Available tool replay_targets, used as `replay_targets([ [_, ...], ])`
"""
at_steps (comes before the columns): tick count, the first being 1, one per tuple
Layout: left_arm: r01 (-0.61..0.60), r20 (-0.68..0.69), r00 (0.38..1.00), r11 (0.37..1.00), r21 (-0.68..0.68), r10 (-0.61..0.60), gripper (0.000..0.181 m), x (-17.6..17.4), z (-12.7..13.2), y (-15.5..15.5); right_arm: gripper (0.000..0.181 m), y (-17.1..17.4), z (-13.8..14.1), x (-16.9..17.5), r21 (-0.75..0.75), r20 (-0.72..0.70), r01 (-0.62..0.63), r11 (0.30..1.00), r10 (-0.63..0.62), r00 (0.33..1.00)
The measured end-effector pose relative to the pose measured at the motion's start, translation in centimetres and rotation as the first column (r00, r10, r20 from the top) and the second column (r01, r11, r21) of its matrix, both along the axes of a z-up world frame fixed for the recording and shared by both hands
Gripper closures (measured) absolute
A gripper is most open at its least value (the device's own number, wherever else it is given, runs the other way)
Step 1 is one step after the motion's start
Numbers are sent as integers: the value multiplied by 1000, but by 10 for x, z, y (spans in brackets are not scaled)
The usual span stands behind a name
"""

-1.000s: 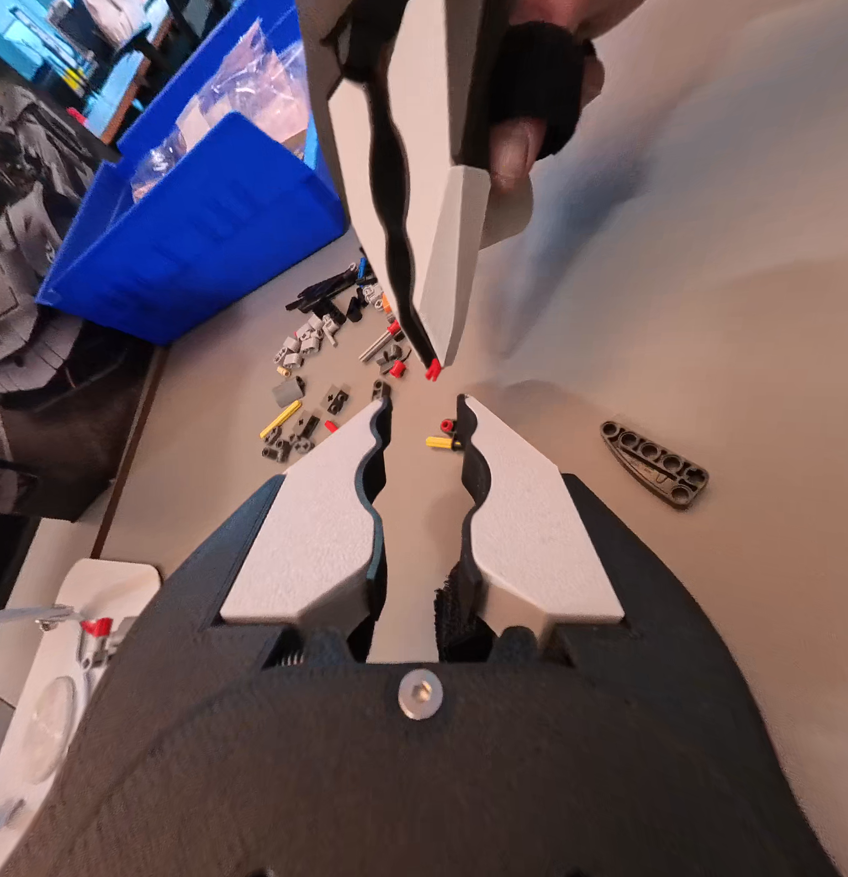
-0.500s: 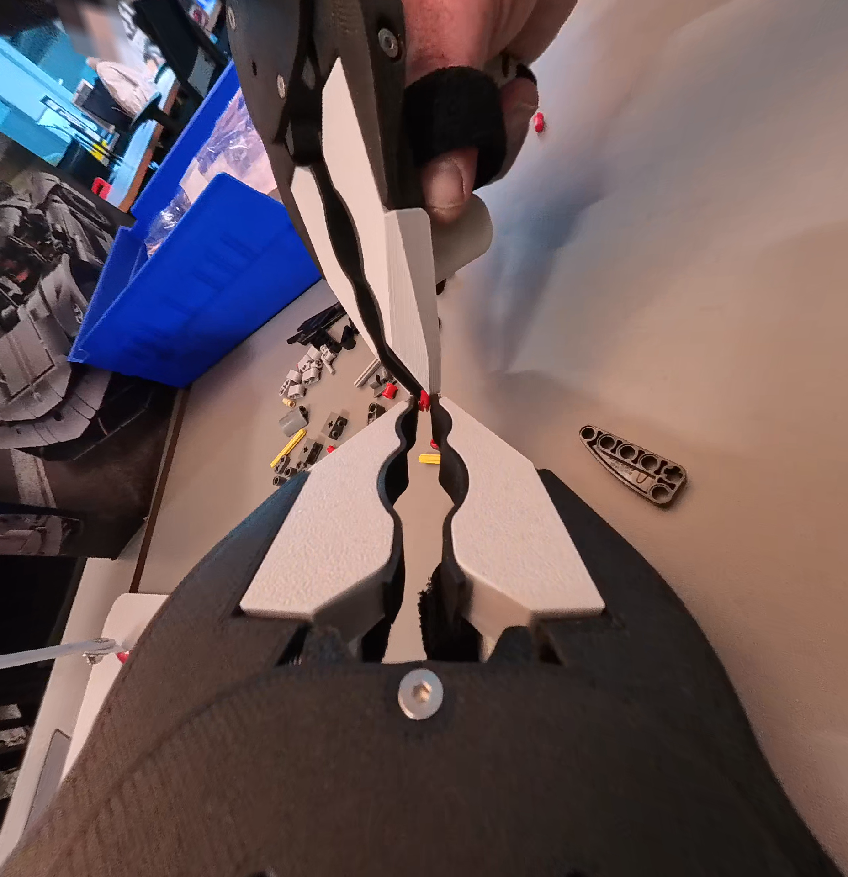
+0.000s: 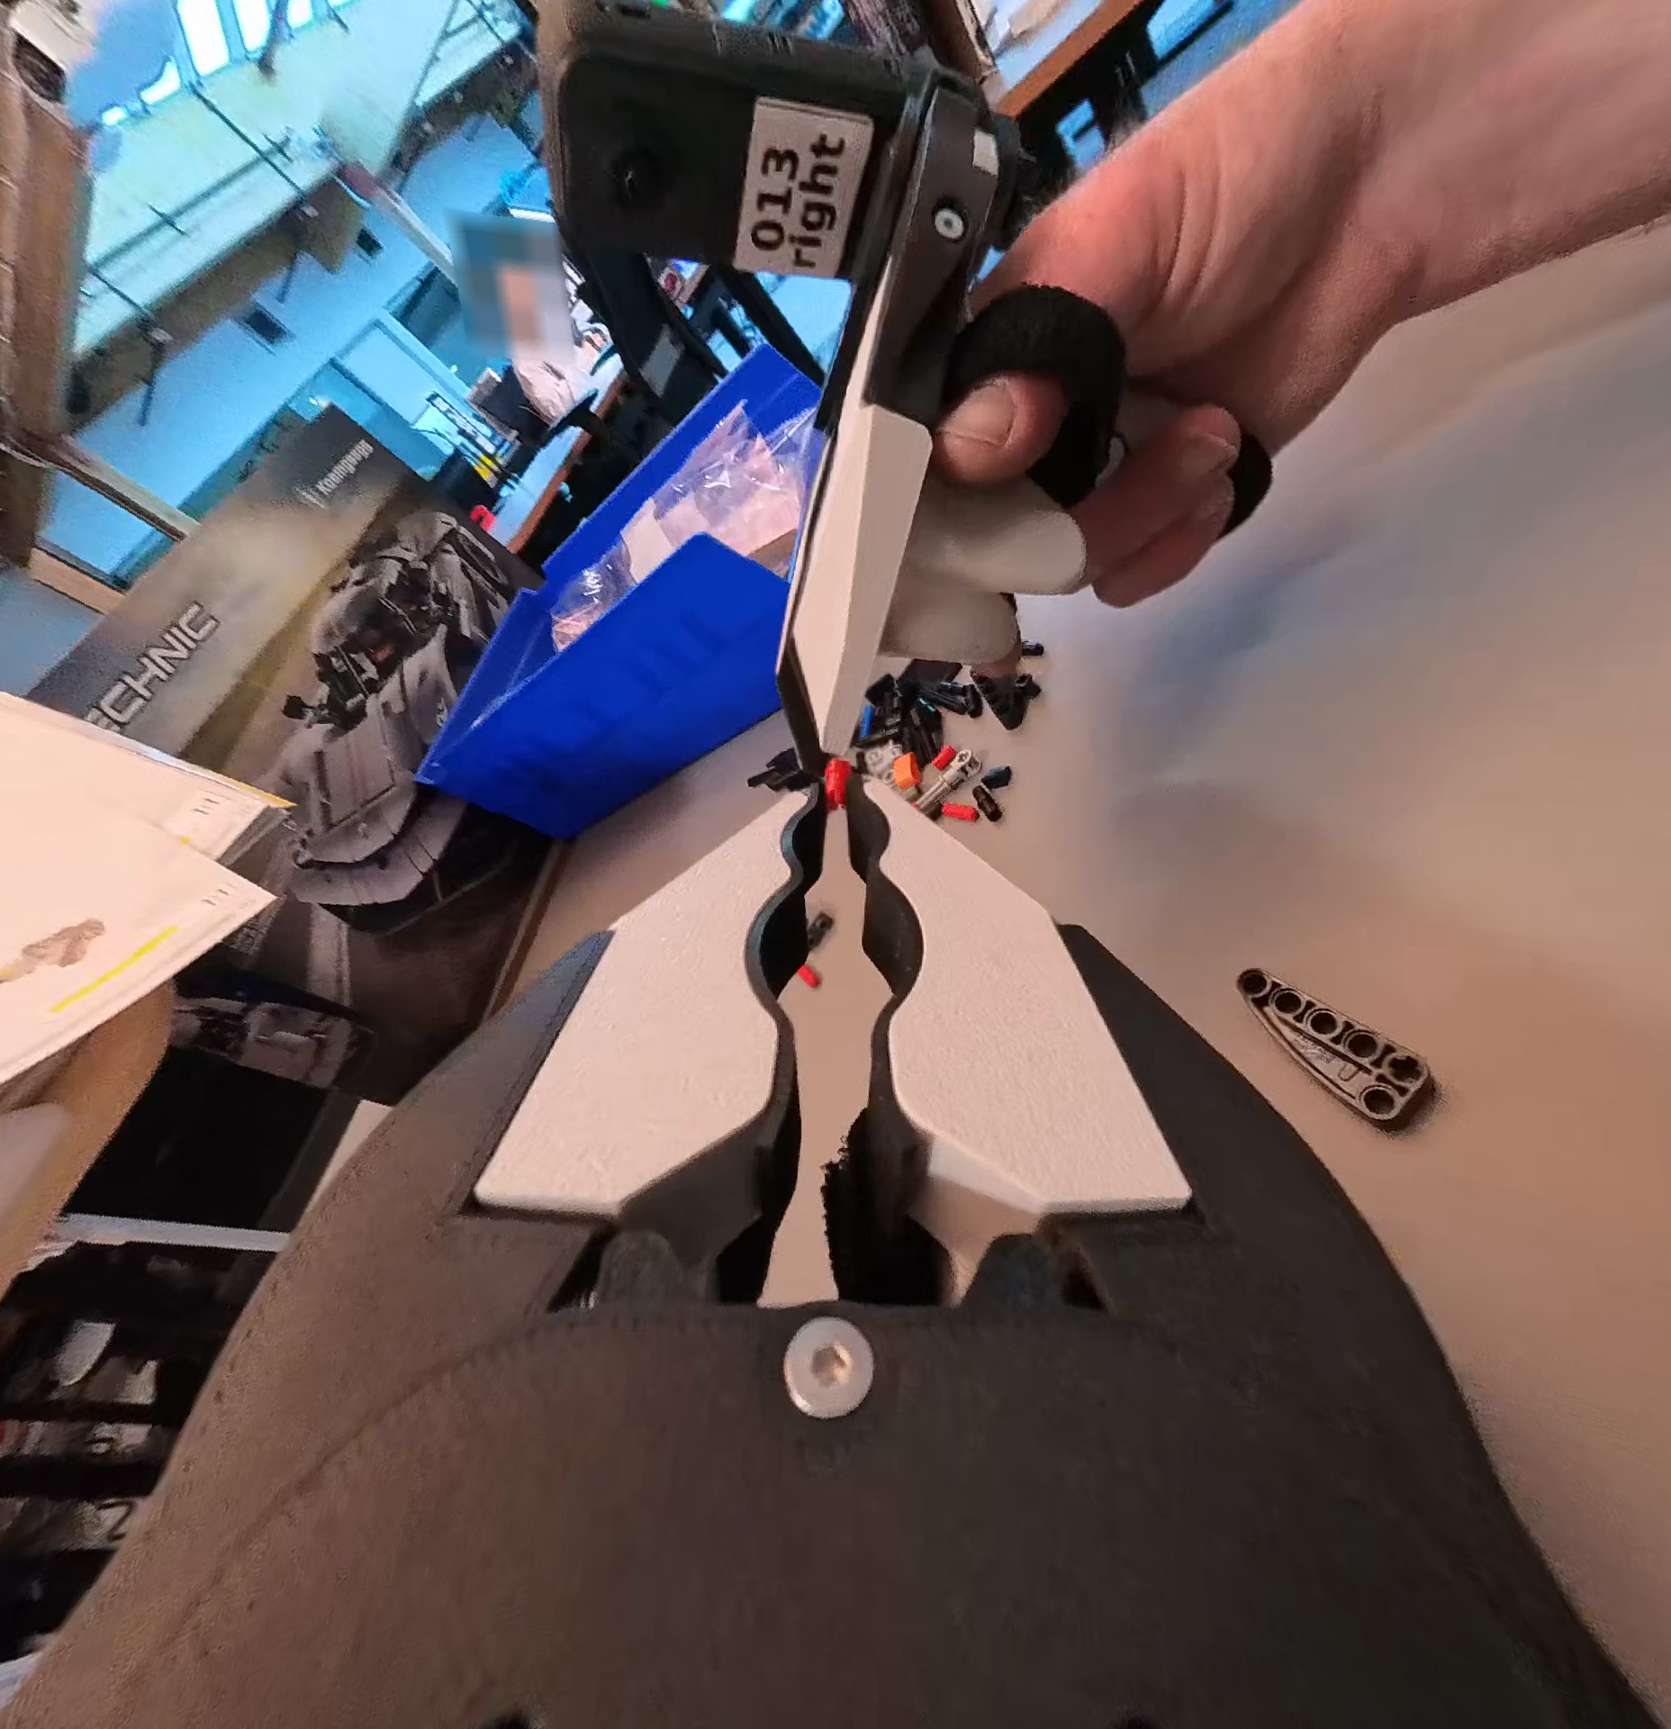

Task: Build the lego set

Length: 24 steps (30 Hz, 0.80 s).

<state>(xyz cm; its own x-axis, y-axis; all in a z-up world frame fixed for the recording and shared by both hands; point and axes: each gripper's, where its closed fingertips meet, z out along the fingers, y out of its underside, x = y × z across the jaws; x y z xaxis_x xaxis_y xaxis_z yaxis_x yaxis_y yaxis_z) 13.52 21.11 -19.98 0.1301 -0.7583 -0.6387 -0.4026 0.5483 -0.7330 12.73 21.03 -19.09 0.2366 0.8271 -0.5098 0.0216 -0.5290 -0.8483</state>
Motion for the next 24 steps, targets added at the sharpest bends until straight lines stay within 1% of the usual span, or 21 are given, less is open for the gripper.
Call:
replay_targets([
  [1, -3, 2, 1000, 1000, 13, 3, 179, 0, 1, 0, 174, -1, 2, 0, 0, -11, -3, 1000, 3, 1000],
  [3, -7, 12, 1000, 1000, 27, 7, 179, 0, 5, -1, 172, 1, 0, 2, 6, 11, 13, 1000, -13, 1000],
  [8, -13, 2, 1000, 998, 58, 13, 179, 0, 6, -2, 175, -1, 2, 1, 23, 27, 1, 1000, -1, 1000],
  [12, -16, 10, 1000, 998, 58, 15, 179, 0, 7, -2, 179, 0, 5, 0, 40, 37, 1, 999, -2, 999],
  [15, -22, 19, 1000, 998, 58, 21, 179, 0, 8, -1, 179, 1, 5, 0, 29, 29, 2, 1000, -2, 1000],
  [17, -28, 31, 999, 998, 65, 26, 179, -2, 11, 0, 173, 0, 3, -1, 23, 28, -3, 1000, 2, 1000],
  [20, -30, 23, 999, 997, 66, 29, 179, -2, 10, 1, 178, 1, 3, -2, 26, 21, 2, 1000, -2, 1000],
  [24, -26, 25, 999, 997, 67, 24, 179, -1, 10, 0, 177, 0, 4, -2, 16, 5, -7, 1000, 7, 1000],
])
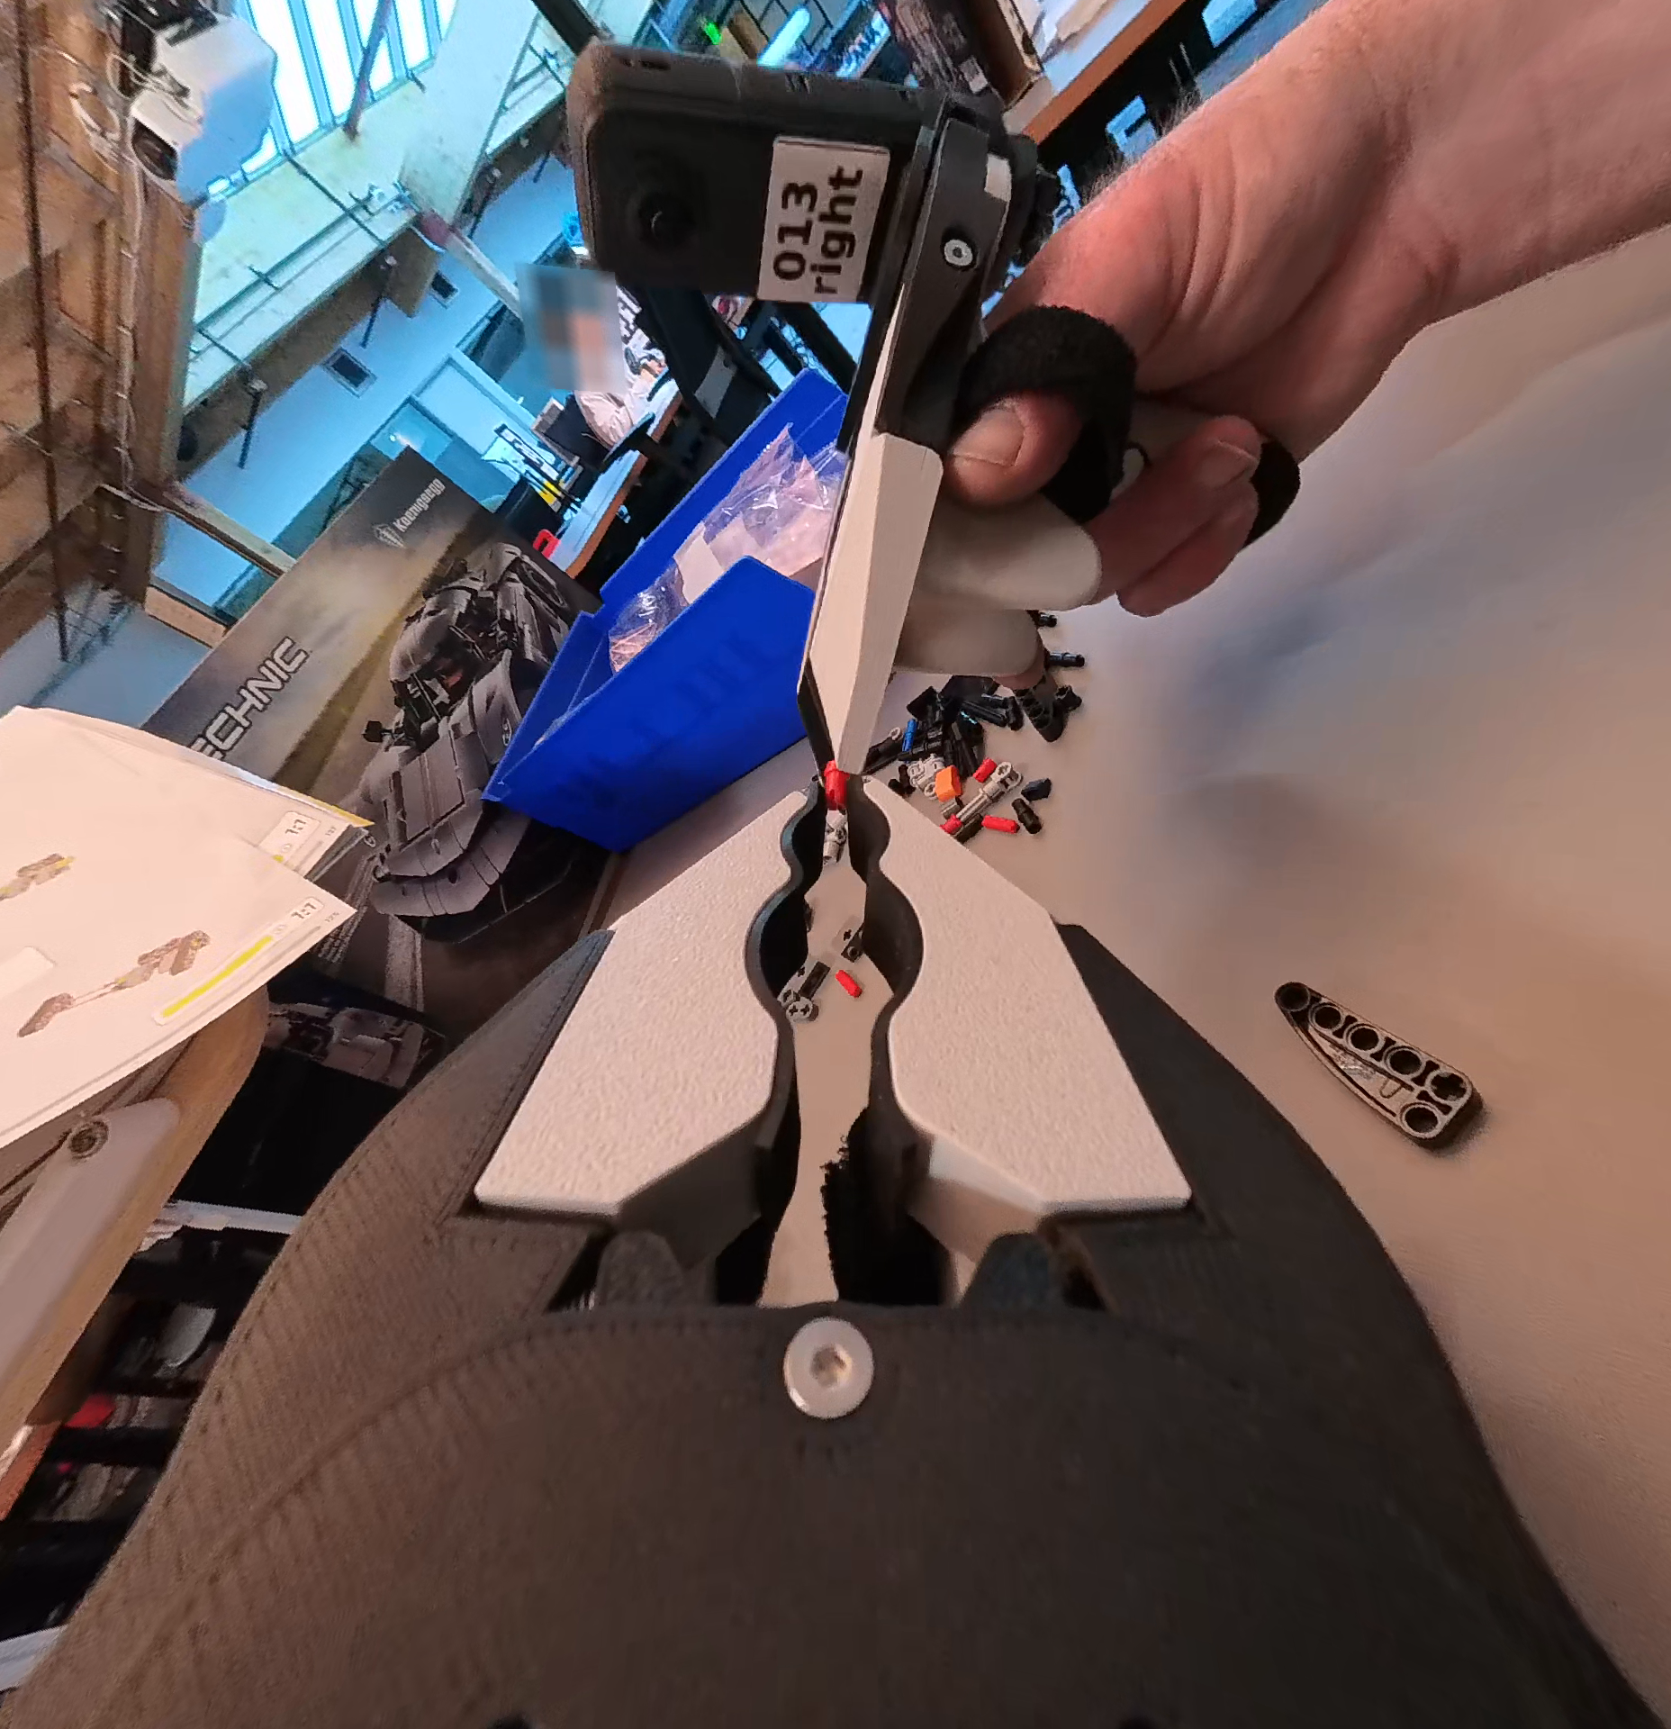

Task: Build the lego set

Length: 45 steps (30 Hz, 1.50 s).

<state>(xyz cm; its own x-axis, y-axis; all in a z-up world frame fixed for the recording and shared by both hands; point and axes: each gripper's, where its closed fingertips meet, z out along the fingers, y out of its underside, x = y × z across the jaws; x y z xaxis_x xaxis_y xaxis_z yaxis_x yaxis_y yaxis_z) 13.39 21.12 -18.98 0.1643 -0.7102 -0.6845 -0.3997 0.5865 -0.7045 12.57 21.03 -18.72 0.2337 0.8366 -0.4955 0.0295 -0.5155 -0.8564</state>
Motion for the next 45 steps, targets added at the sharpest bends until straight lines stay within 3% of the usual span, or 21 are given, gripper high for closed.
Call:
replay_targets([
  [27, 8, -18, 1000, 999, -31, -8, 175, 1, -6, 3, 178, 5, -2, 2, 21, 26, 21, 1000, -22, 999],
  [31, 64, -159, 982, 971, -229, -102, 160, -8, -39, 3, 178, 7, -19, 10, 72, 189, 44, 996, -57, 980],
  [34, 29, -276, 954, 951, -309, -119, 153, -16, -69, 6, 178, 4, -44, 13, 117, 389, 12, 993, -57, 920],
  [40, -29, -381, 918, 938, -346, -112, 164, -15, -97, 9, 178, -2, -76, 10, 186, 635, -102, 977, -40, 771],
  [45, -31, -412, 903, 941, -337, -118, 168, -2, -105, 0, 178, 2, -82, 8, 188, 672, -123, 975, -36, 740],
])
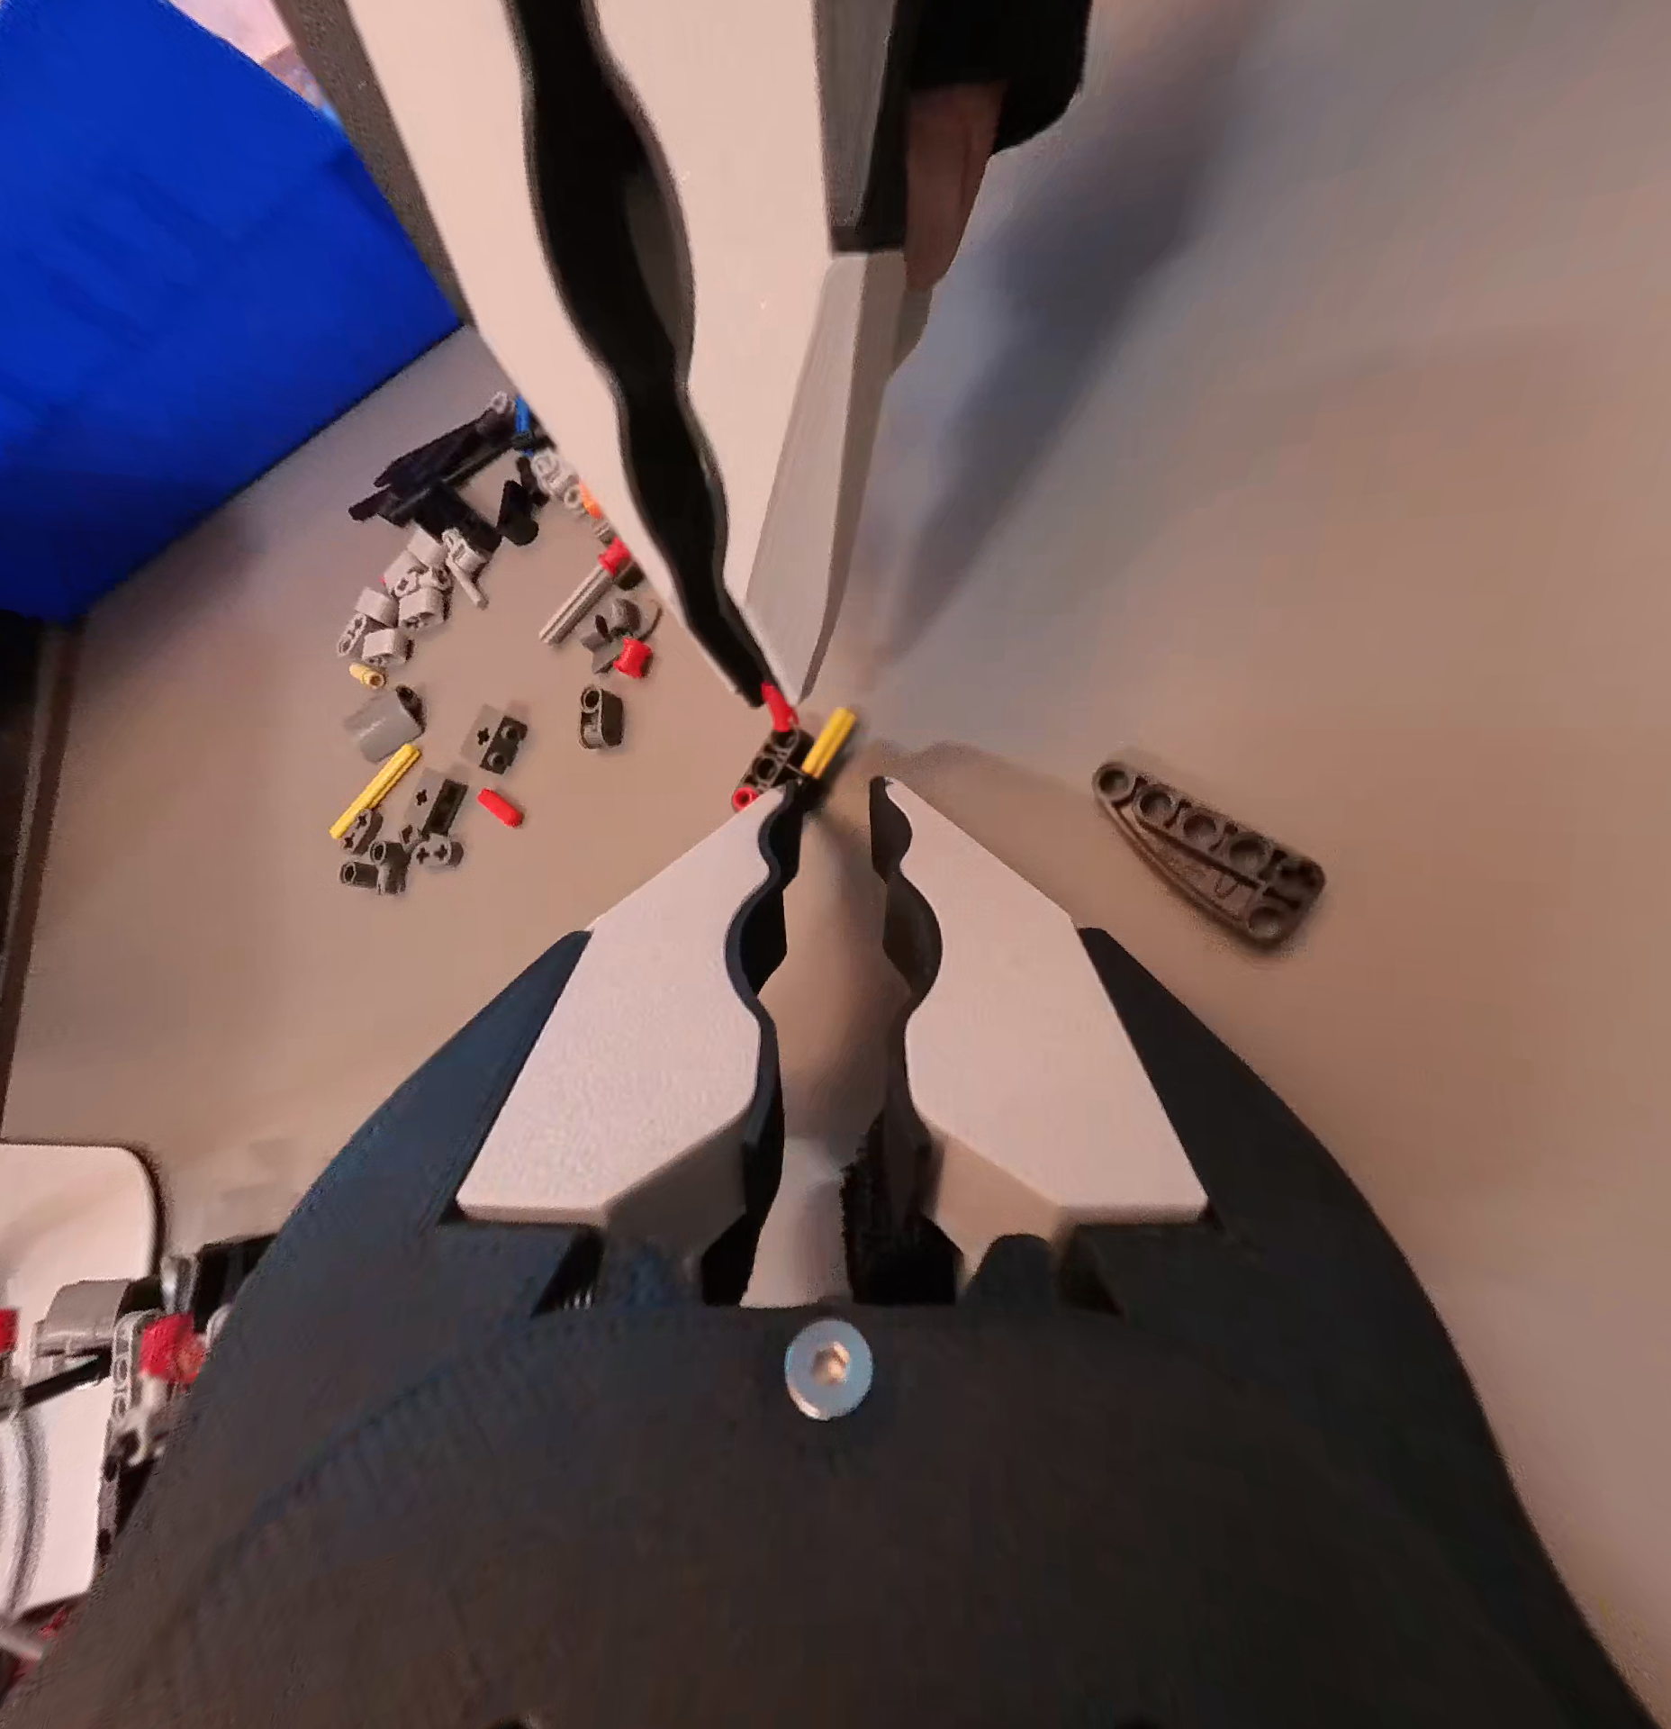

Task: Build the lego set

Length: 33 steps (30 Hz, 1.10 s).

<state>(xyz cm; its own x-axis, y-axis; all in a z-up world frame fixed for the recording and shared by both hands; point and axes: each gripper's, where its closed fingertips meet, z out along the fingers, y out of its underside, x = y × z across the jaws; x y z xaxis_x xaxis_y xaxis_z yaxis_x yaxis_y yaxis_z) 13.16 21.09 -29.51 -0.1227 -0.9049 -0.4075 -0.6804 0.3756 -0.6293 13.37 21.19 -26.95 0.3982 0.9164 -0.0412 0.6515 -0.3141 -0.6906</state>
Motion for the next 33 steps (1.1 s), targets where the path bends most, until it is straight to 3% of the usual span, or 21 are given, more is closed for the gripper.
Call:
replay_targets([
  [5, -49, 64, 997, 999, 22, 47, 168, -4, 15, 12, 178, 3, 1, 6, 2, 11, 12, 1000, -12, 1000],
  [9, -83, 74, 994, 997, 8, 82, 153, -2, 11, 19, 178, 6, -1, 10, 7, 46, 3, 1000, -3, 999],
  [12, -95, 42, 995, 995, 16, 94, 163, 1, 1, 20, 178, 9, -4, 9, 15, 78, -10, 1000, 9, 997],
  [22, -48, 21, 999, 998, 28, 47, 167, 4, 0, 10, 178, 21, -14, 19, 40, 154, 35, 999, -41, 987],
  [28, -18, 18, 1000, 999, 47, 17, 174, 9, -1, 3, 178, 36, -18, 20, 55, 137, 86, 995, -93, 986],
  [33, 7, 64, 998, 1000, 26, -9, 171, 5, 10, 0, 178, 38, -21, 2, 39, 92, 26, 999, -29, 995],
])
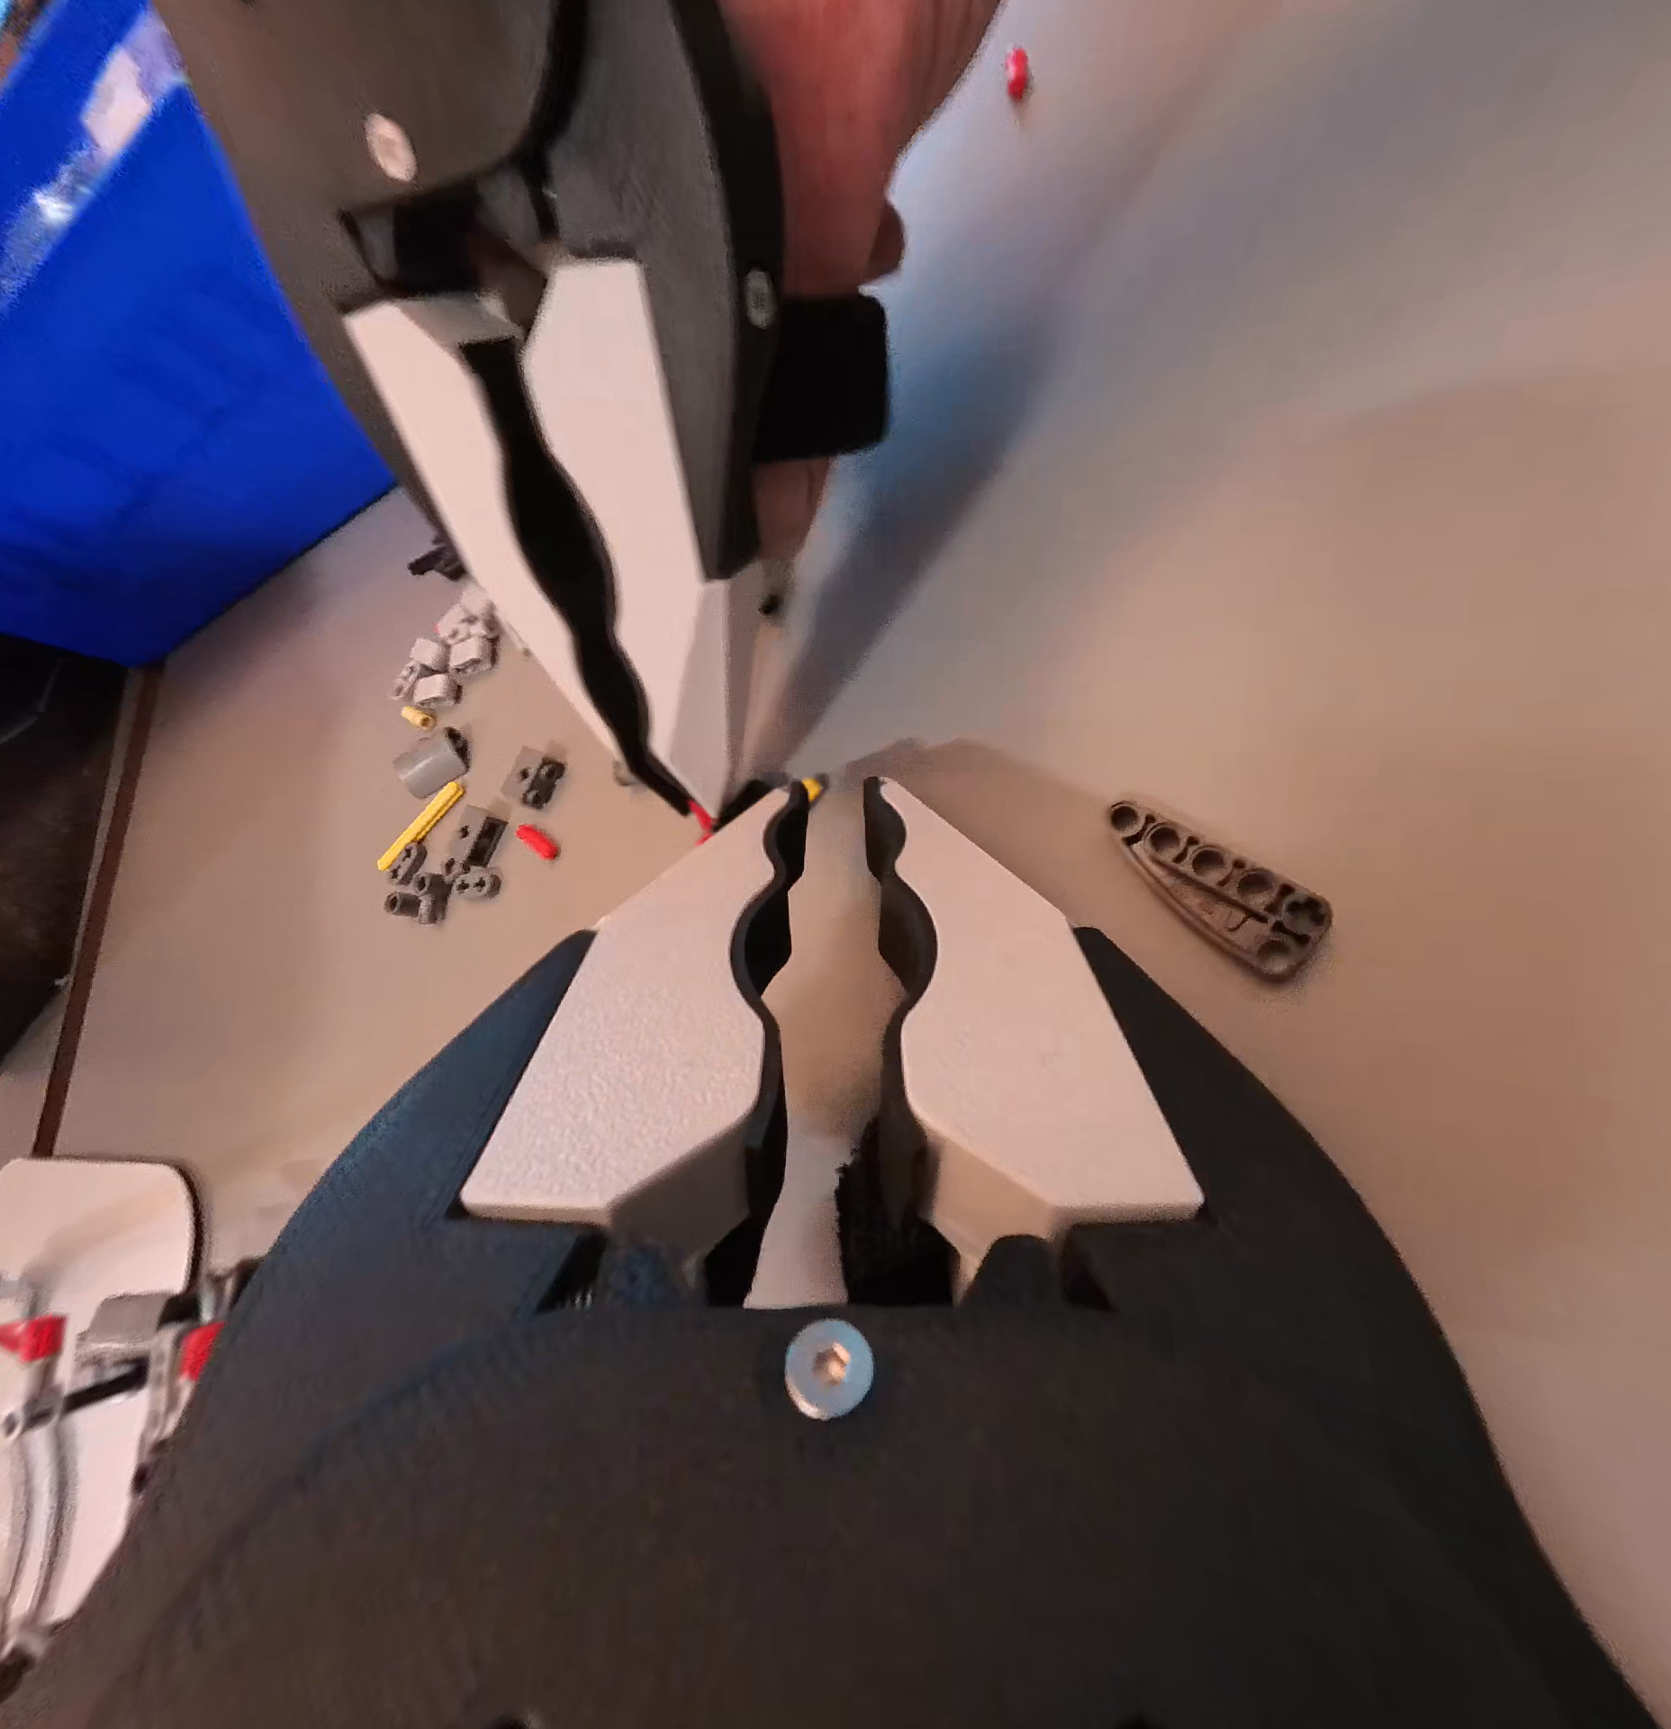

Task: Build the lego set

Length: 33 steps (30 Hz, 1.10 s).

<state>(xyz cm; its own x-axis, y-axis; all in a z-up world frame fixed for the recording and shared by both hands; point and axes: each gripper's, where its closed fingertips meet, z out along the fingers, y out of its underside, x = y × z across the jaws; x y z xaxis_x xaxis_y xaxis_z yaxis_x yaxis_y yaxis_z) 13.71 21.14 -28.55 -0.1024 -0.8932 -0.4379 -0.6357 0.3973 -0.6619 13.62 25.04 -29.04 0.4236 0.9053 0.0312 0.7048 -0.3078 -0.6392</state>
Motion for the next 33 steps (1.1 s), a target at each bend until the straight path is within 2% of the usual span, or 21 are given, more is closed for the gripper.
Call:
replay_targets([
  [5, -87, 46, 995, 996, -14, 87, 164, -17, 17, 22, 178, -6, 3, -15, -26, -70, -71, 997, 69, 995],
  [8, -99, -5, 995, 992, -73, 99, 155, -19, 3, 23, 178, -8, 8, -16, -34, -116, -71, 997, 66, 991],
  [10, -92, -50, 995, 994, -67, 88, 158, -17, -8, 20, 178, -8, 9, -11, -28, -111, -63, 998, 59, 992],
  [13, -85, -52, 995, 994, -69, 81, 168, -12, -10, 16, 178, -10, 8, -1, -3, -63, -66, 998, 65, 996],
  [24, -58, -85, 995, 997, -49, 54, 175, -13, -11, 9, 178, -23, 6, 5, -19, 7, -80, 997, 80, 997],
  [33, -85, -51, 995, 995, -57, 82, 155, -13, -5, 16, 178, -23, 6, -7, -14, -28, -94, 995, 94, 995],
])
